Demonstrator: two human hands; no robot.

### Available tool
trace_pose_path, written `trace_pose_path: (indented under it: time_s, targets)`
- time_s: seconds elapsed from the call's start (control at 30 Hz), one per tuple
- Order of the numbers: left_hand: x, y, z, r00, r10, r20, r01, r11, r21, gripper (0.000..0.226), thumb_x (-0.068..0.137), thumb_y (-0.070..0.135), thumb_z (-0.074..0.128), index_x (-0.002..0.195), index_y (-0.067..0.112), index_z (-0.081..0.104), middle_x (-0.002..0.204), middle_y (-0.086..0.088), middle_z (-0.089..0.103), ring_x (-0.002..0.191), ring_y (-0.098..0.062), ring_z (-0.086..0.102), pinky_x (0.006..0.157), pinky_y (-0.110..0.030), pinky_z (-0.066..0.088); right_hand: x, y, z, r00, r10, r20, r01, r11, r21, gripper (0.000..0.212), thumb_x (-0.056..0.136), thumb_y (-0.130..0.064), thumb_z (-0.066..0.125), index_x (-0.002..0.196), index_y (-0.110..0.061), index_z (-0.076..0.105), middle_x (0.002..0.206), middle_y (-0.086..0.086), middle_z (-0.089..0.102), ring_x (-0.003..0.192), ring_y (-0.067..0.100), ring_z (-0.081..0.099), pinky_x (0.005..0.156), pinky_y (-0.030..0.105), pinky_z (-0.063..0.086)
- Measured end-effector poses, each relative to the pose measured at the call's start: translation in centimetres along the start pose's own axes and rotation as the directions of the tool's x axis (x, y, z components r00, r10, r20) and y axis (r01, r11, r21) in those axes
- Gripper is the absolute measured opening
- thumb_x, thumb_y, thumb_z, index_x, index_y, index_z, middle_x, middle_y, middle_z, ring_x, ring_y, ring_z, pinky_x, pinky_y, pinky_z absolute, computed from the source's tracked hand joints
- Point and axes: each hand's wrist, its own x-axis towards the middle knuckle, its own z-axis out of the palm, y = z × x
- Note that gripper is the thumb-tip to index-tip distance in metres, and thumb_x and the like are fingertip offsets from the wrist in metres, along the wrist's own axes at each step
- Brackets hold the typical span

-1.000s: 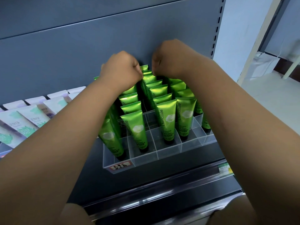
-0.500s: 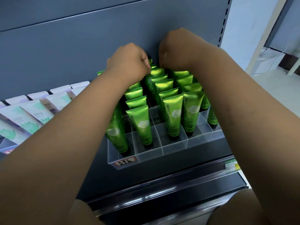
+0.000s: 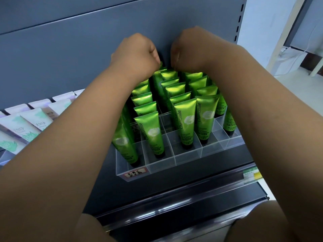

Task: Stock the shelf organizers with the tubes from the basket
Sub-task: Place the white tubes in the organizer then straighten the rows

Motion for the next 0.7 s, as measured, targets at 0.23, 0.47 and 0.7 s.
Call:
trace_pose_path:
  time_s: [0.23, 0.47, 0.7]
  targets:
    - [0.24, -0.4, 0.28, 1.0, -0.022, 0.019, 0.022, 0.999, 0.039, 0.022, 0.08, 0.024, 0.069, 0.061, 0.035, 0.065, 0.077, 0.01, 0.064, 0.095, -0.024, 0.069, 0.092, -0.042, 0.056, -0.21, -0.31, -0.23, 0.998, -0.06, 0.031, 0.059, 0.998, 0.016, 0.048, 0.073, -0.036, 0.044, 0.1, -0.015, 0.079, 0.103, 0.013, 0.073, 0.1, 0.039, 0.065, 0.087, 0.045, 0.055]
    - [-0.39, 0.42, 0.23, 0.993, -0.004, 0.117, 0.01, 0.999, -0.05, 0.016, 0.074, 0.038, 0.076, 0.061, 0.032, 0.069, 0.061, 0.015, 0.061, 0.08, -0.023, 0.065, 0.088, -0.041, 0.057, -0.06, -0.3, 0.24, 0.999, -0.041, 0.013, 0.041, 0.999, -0.011, 0.025, 0.084, -0.019, 0.058, 0.097, -0.01, 0.078, 0.098, 0.018, 0.072, 0.095, 0.041, 0.065, 0.083, 0.045, 0.054]
    - [-0.42, -0.11, 0.41, 0.989, 0.083, 0.119, -0.088, 0.995, 0.04, 0.027, 0.078, 0.023, 0.075, 0.058, 0.037, 0.064, 0.067, 0.025, 0.057, 0.094, -0.021, 0.069, 0.091, -0.044, 0.057, -0.18, -0.29, 0.44, 0.997, -0.07, -0.014, 0.071, 0.995, 0.065, 0.024, 0.083, -0.023, 0.062, 0.095, -0.014, 0.08, 0.097, 0.014, 0.075, 0.096, 0.038, 0.067, 0.086, 0.046, 0.054]
